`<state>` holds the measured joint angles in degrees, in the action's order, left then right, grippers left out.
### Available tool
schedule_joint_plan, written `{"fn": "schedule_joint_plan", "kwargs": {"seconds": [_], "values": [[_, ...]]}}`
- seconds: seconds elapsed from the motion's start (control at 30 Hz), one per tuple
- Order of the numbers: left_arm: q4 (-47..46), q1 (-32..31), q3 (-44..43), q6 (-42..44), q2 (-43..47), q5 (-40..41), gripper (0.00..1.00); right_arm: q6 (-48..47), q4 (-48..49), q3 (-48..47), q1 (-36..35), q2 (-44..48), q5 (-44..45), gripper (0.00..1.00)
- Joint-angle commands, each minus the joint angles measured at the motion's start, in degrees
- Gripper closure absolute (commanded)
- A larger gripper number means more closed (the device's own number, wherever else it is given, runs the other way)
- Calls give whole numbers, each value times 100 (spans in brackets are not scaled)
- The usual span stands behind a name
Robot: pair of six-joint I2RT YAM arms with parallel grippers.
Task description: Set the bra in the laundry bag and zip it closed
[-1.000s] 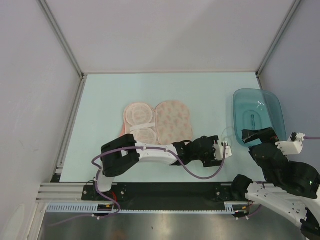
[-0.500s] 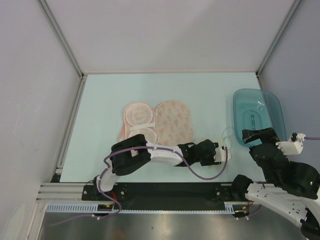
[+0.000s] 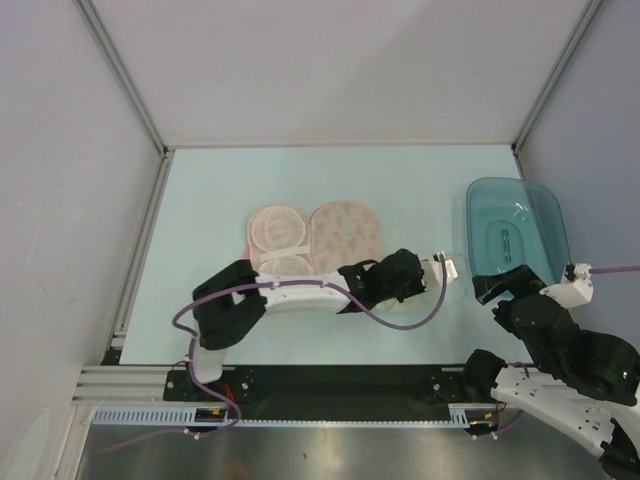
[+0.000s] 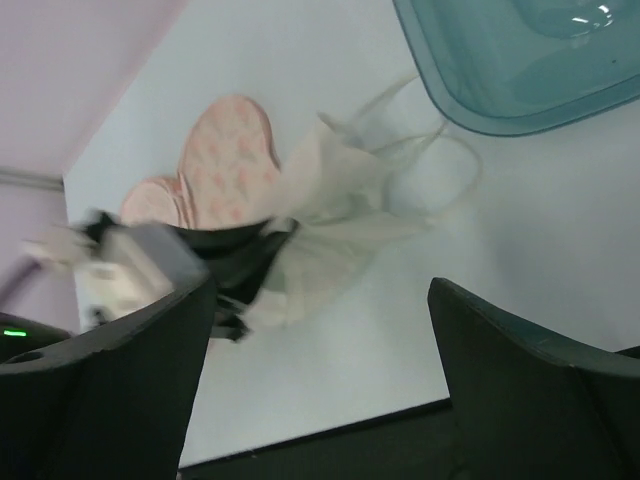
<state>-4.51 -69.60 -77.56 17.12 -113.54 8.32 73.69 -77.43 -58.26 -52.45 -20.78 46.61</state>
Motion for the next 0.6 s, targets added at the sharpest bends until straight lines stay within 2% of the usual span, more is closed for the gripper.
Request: {"fn": "schedule_joint_plan", "kwargs": {"seconds": [0.0,0.03,0.07,0.13,0.27,0.37,0.47,0.5,0.57], "values": [[-23,219,240,-595,1332,-269,91,-1363,719,375,-55,74,-809,6],[-15,254,311,-648,1482,-321,91,-1523,825,420,-64,39,-968,5],[46,298,355,-719,1797,-391,99,-1690,1061,455,-55,21,-1126,4],[274,377,382,-930,2062,-532,100,-2261,1334,552,-55,21,-1610,2],[811,491,531,-1237,3027,-761,99,-2728,1739,570,-55,108,-2015,1],[1030,562,707,-1641,3460,-911,100,-3193,2351,710,-55,100,-2681,0],[1137,562,996,-2142,4040,-841,100,-3440,3334,1192,-55,-5,-3840,0],[1137,562,1223,-2378,4285,-840,100,-3440,3583,1342,-55,-162,-4505,0],[1032,562,1514,-2564,4515,-840,99,-3240,4171,1736,-55,-479,-5037,0]]}}
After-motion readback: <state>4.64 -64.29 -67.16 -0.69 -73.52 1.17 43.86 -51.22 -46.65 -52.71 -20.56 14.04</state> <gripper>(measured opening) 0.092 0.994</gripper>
